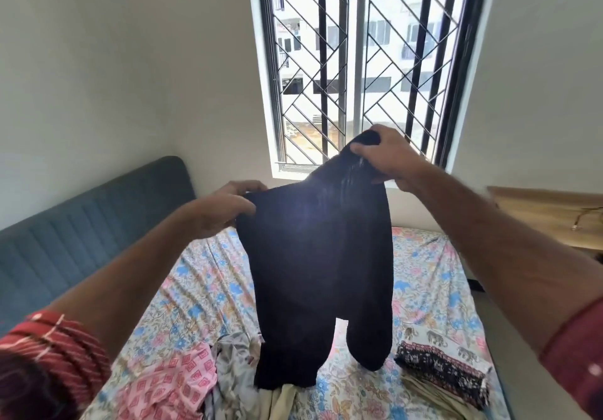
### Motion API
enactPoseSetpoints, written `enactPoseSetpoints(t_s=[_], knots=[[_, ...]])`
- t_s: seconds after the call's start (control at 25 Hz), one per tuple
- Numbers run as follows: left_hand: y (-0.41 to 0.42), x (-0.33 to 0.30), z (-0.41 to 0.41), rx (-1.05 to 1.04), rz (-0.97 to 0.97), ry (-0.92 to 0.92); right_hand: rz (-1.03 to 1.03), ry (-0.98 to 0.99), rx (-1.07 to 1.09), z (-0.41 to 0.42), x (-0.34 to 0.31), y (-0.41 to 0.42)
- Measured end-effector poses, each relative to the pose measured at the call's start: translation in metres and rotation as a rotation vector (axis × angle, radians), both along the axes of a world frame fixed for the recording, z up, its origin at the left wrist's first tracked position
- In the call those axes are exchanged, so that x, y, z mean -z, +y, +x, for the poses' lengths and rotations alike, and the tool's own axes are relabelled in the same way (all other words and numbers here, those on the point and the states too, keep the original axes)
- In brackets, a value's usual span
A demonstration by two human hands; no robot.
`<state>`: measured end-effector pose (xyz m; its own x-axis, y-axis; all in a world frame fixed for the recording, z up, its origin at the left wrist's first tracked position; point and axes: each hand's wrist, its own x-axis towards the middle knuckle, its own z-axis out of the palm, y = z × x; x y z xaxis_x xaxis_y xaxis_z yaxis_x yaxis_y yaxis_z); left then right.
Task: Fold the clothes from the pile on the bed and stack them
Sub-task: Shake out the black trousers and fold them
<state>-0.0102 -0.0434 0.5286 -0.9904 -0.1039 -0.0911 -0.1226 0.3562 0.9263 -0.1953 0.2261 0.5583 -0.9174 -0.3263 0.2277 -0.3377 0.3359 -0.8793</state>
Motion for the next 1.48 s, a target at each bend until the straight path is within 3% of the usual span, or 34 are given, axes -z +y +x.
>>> enactPoseSetpoints(t_s=[0.08, 0.24, 0.36, 0.56, 0.68, 0.84, 0.88, 0.96, 1.08, 1.16, 1.28, 1.4, 1.48], knots=[[0.013, 0.008, -0.005, -0.039, 0.058, -0.070, 0.022, 0.024, -0.023, -0.002, 0.003, 0.001], [0.030, 0.010, -0.012, -0.356, -0.158, -0.079, 0.229, 0.114, -0.107, -0.001, -0.002, 0.020], [0.017, 0.002, -0.016, -0.653, 0.019, 0.033, 0.542, 0.287, -0.008, -0.001, -0.005, 0.040], [0.015, -0.006, -0.010, -0.596, 0.179, -0.056, 0.416, 0.060, 0.140, -0.002, 0.003, 0.044], [0.004, -0.007, -0.011, -0.580, 0.149, -0.104, 0.355, -0.128, -0.046, 0.000, -0.002, 0.049], [-0.009, -0.002, -0.016, -0.647, -0.106, 0.011, 0.449, -0.113, -0.392, -0.001, 0.002, 0.053], [-0.012, 0.000, -0.016, -0.600, -0.153, 0.063, 0.443, -0.125, -0.457, -0.002, 0.005, 0.054], [-0.018, 0.006, -0.010, -0.317, -0.195, 0.108, 0.456, -0.125, -0.501, -0.006, 0.013, 0.054], [-0.027, 0.019, -0.007, 0.085, -0.340, -0.063, 0.471, -0.052, -0.367, -0.013, 0.024, 0.052], [-0.026, 0.031, -0.006, 0.170, -0.412, -0.190, 0.430, -0.028, -0.323, -0.015, 0.030, 0.052], [-0.006, 0.041, -0.006, -0.016, -0.498, -0.156, 0.450, 0.049, -0.306, -0.018, 0.033, 0.051], [0.001, 0.040, -0.013, -0.494, -0.556, 0.018, 0.698, 0.120, -0.374, -0.026, 0.035, 0.055], [-0.001, 0.036, -0.016, -0.681, -0.533, 0.059, 0.855, 0.108, -0.385, -0.032, 0.040, 0.058]])
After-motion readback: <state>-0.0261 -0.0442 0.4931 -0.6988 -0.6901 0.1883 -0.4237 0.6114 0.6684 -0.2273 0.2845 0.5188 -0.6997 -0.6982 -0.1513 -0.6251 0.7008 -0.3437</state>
